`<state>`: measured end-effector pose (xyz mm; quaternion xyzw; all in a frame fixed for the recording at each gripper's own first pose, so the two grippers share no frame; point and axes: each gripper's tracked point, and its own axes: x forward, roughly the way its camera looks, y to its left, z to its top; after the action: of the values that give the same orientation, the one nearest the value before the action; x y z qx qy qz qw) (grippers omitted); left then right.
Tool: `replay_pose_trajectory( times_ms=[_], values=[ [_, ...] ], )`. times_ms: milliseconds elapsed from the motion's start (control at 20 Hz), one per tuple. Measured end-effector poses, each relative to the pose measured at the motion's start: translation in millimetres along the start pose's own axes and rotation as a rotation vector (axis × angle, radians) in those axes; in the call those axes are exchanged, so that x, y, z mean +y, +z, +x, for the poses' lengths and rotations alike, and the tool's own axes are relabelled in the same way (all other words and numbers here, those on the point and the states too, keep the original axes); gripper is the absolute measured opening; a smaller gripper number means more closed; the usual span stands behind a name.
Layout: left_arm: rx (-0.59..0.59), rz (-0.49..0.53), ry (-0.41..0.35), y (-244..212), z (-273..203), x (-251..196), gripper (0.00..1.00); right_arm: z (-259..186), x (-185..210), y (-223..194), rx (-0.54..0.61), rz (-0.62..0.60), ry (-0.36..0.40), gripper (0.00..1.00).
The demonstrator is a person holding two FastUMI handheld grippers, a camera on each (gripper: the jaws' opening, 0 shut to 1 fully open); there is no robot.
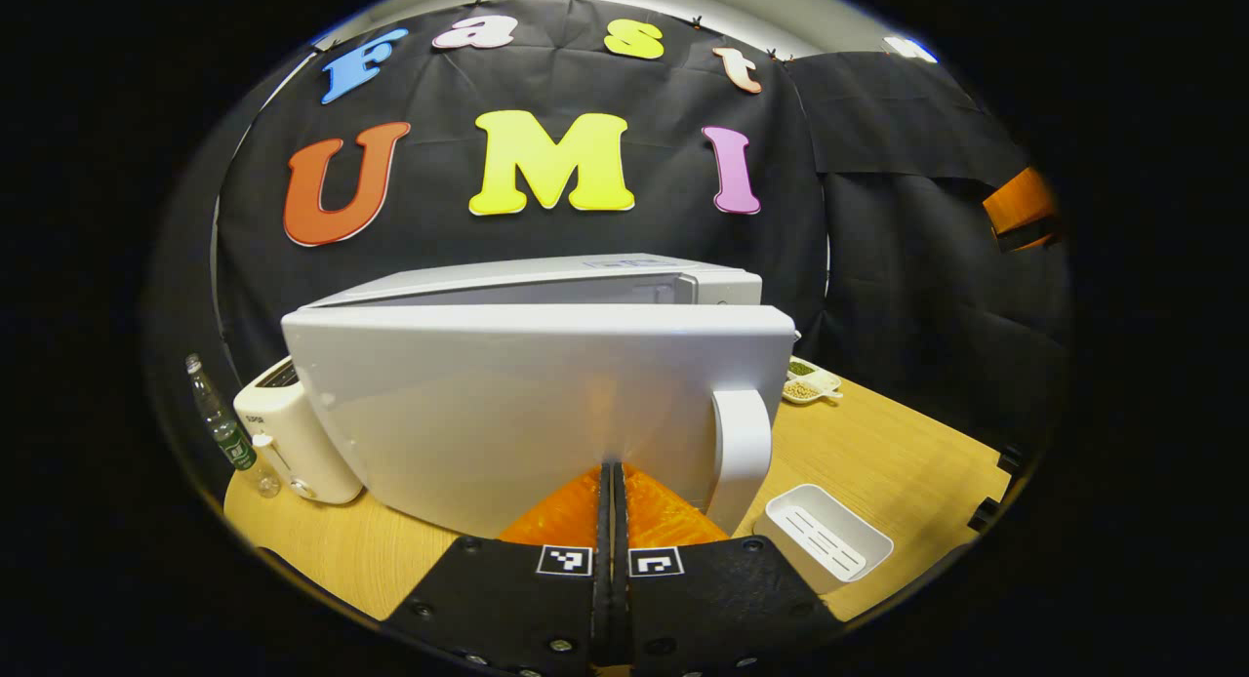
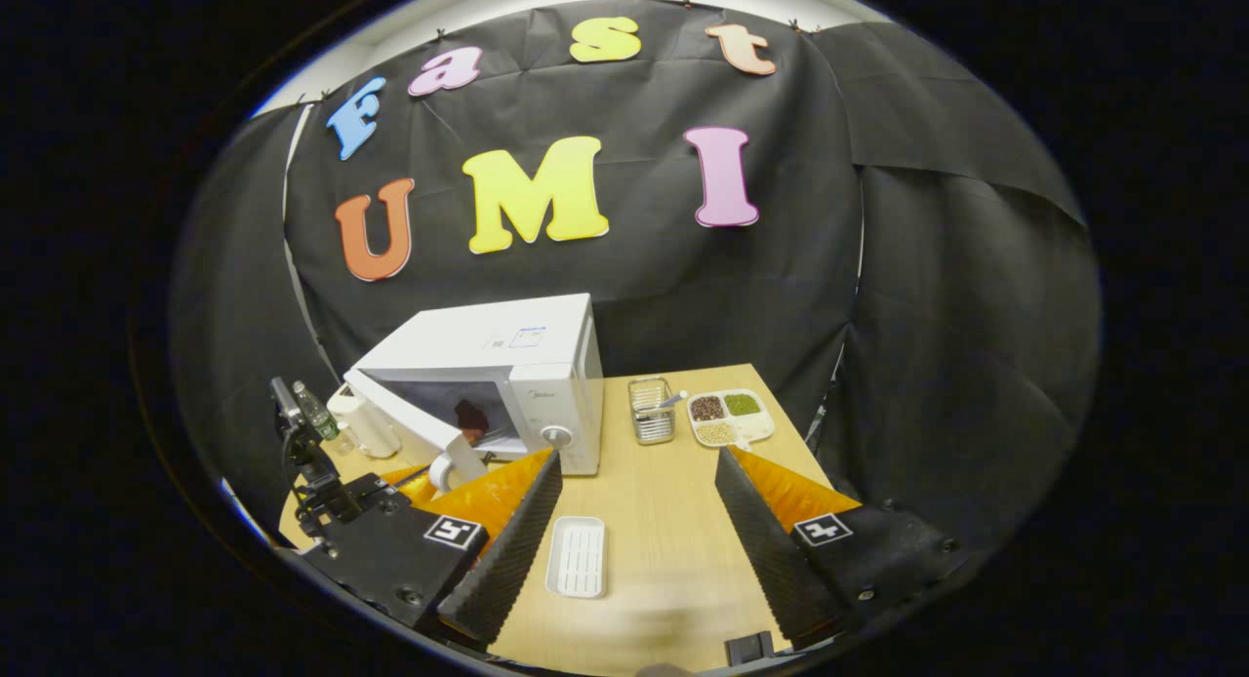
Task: Open the microwave oven with the left hand, put the food in, and close the microwave oven.
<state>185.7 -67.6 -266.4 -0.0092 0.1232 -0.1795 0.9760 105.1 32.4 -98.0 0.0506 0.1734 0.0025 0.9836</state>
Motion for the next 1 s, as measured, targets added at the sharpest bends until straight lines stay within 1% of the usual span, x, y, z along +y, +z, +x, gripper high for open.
replay_pose_trajectory(
  times_ms=[50, 150, 200, 300, 350, 400, 450, 500, 550, 600, 700, 750, 1000],
  values=[
    [-0.008, 0.002, -0.005, 4.7, 8.2, -1.0, 0.0, 1.6, -4.9, 1.2, 0.0, -0.005, -0.007, 0.92],
    [-0.012, 0.005, -0.003, 9.8, 23.1, -0.9, 0.0, 5.5, -14.4, 6.8, -0.002, -0.009, -0.022, 0.92],
    [-0.014, 0.003, -0.005, 11.6, 30.2, -1.1, 0.0, 7.2, -18.1, 7.6, -0.002, -0.003, -0.026, 1.0],
    [-0.023, 0.011, -0.006, 17.4, 43.5, -1.3, 0.0, 10.5, -24.0, 7.1, 0.007, 0.004, -0.033, 1.0],
    [-0.024, 0.012, -0.01, 18.9, 49.2, -2.1, 0.0, 12.5, -25.6, 7.1, 0.012, 0.005, -0.036, 0.92],
    [-0.026, 0.015, -0.01, 19.4, 54.8, -3.2, 0.0, 12.9, -27.3, 8.1, 0.013, 0.001, -0.039, 1.0],
    [-0.026, 0.015, -0.013, 19.9, 59.8, -4.8, 0.0, 14.6, -29.7, 7.8, 0.018, -0.003, -0.044, 1.0],
    [-0.024, 0.014, -0.011, 20.8, 65.7, -6.2, 0.0, 17.2, -31.0, 7.9, 0.023, -0.008, -0.046, 0.92],
    [-0.022, 0.009, -0.016, 21.8, 71.5, -7.4, 0.0, 18.4, -33.0, 8.0, 0.028, -0.011, -0.049, 0.92],
    [-0.023, 0.004, -0.014, 23.6, 76.4, -8.7, 0.0, 19.5, -34.9, 9.0, 0.032, -0.014, -0.053, 1.0],
    [-0.018, -0.006, -0.025, 20.5, 78.7, -13.9, 0.0, 24.3, -37.3, 7.9, 0.043, -0.021, -0.059, 1.0],
    [-0.022, 0.003, -0.027, 20.7, 78.6, -14.9, 0.0, 25.4, -38.1, 8.6, 0.045, -0.021, -0.058, 0.92],
    [-0.031, -0.001, -0.03, 22.0, 83.5, -17.2, 0.0, 29.6, -34.8, 7.1, 0.056, -0.009, -0.049, 0.92]
  ],
)
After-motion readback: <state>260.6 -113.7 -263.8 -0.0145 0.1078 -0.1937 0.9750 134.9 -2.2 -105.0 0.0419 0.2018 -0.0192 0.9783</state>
